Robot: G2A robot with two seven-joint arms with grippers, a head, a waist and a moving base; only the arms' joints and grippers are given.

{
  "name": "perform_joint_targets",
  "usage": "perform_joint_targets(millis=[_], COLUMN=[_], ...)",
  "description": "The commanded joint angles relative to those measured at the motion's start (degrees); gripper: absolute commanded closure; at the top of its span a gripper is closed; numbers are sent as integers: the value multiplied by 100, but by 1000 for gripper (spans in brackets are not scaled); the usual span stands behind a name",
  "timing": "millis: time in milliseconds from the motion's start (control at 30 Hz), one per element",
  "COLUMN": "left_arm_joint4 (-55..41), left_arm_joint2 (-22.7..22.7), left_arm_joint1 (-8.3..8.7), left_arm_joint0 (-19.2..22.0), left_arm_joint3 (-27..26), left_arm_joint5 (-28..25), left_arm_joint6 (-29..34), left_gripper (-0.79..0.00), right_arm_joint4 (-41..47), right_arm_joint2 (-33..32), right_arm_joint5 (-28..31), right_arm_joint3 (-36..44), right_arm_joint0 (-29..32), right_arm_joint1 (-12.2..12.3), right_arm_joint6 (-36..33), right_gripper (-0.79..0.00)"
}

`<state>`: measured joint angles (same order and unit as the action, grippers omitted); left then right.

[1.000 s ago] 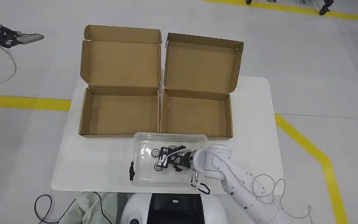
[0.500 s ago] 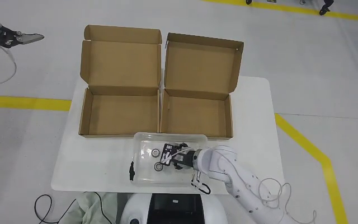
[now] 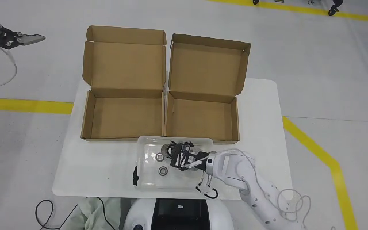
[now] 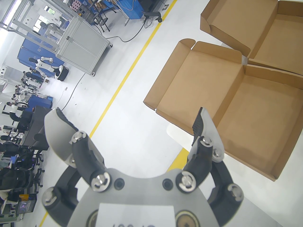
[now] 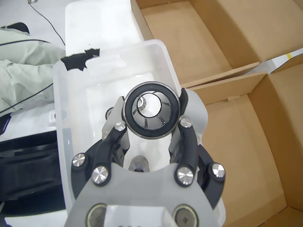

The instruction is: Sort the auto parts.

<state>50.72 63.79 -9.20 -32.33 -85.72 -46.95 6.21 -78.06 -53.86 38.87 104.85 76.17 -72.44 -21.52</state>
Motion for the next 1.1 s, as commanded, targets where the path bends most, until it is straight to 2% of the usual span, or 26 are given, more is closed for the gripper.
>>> perform_joint_targets(millis=[0,167,367,833,1067], left_arm_joint4=[0,0,0,0,0], left_arm_joint2=[0,0,0,0,0], left_arm_joint1=[0,0,0,0,0], left_arm_joint0=[0,0,0,0,0], left_arm_joint3=[0,0,0,0,0], left_arm_joint5=[0,0,0,0,0], left_arm_joint6=[0,0,0,0,0], left_gripper=[-785,-785,-785,-785,-785], right_arm_joint4=[-33,-86,-149,-105,142], right_arm_joint2=[-76,-245,-475,-890,-991], right_arm_joint5=[28,42,47,154,290], right_arm_joint3=[-29,49,312,1064,1184], right_arm_joint0=[16,-1,-56,-364,-655], right_arm_joint1=[19,53,96,174,184], right_arm_joint6=[373,1087,1589,1538,1557], right_gripper=[0,0,0,0,0])
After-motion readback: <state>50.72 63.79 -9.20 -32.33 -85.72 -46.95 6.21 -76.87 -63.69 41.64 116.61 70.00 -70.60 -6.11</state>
